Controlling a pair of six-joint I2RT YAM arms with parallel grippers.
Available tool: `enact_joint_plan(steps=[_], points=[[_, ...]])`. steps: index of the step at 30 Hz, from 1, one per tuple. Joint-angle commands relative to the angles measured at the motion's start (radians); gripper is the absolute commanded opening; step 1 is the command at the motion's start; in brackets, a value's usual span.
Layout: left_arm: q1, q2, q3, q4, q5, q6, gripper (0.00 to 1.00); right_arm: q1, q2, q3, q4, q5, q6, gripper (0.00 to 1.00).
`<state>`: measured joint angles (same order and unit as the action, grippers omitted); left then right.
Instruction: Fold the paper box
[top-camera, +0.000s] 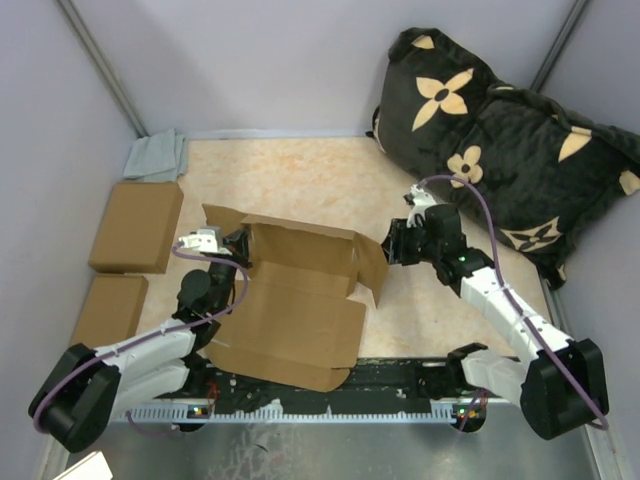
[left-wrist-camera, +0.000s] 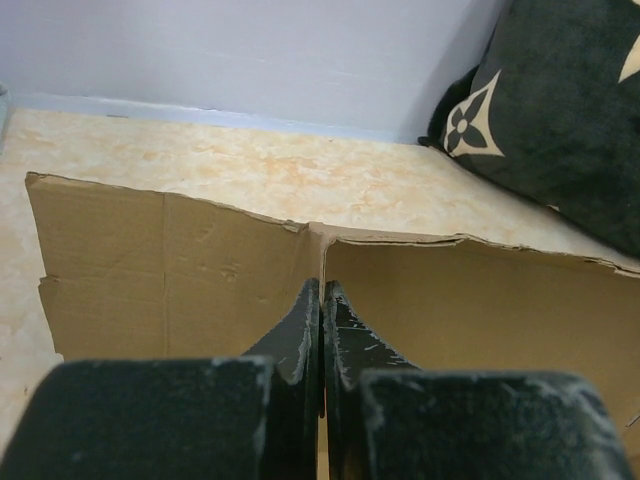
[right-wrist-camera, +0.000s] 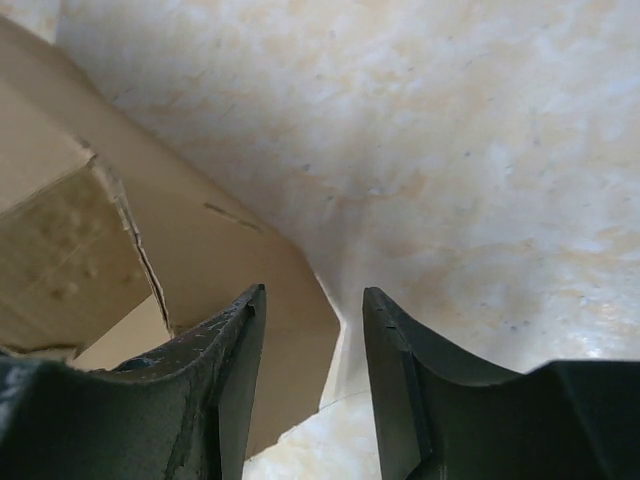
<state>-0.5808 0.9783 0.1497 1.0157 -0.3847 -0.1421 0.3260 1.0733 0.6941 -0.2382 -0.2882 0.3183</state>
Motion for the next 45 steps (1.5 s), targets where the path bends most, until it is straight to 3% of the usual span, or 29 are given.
enact_joint_plan(steps=[1,11,27,34,40,45], points=[[-0.011,0.003,0.02,-0.005,-0.011,-0.009,0.0,0.062,-0.033,0.035,-0.037,-0.025,0.005,0.45],[-0.016,0.02,0.016,0.002,-0.024,0.014,0.0,0.105,-0.102,0.002,-0.081,-0.062,0.013,0.46],[-0.016,0.223,-0.163,0.568,-0.025,0.217,0.0,0.128,-0.086,-0.029,-0.037,-0.206,0.0,0.49],[-0.016,0.344,-0.18,0.765,0.015,0.218,0.0,0.258,-0.097,-0.061,0.048,-0.101,-0.006,0.5],[-0.016,0.356,-0.179,0.773,0.038,0.191,0.0,0.286,-0.072,-0.076,0.137,0.022,-0.029,0.51],[-0.016,0.344,-0.183,0.767,0.044,0.193,0.0,0.288,-0.051,-0.075,0.216,0.01,-0.046,0.51]])
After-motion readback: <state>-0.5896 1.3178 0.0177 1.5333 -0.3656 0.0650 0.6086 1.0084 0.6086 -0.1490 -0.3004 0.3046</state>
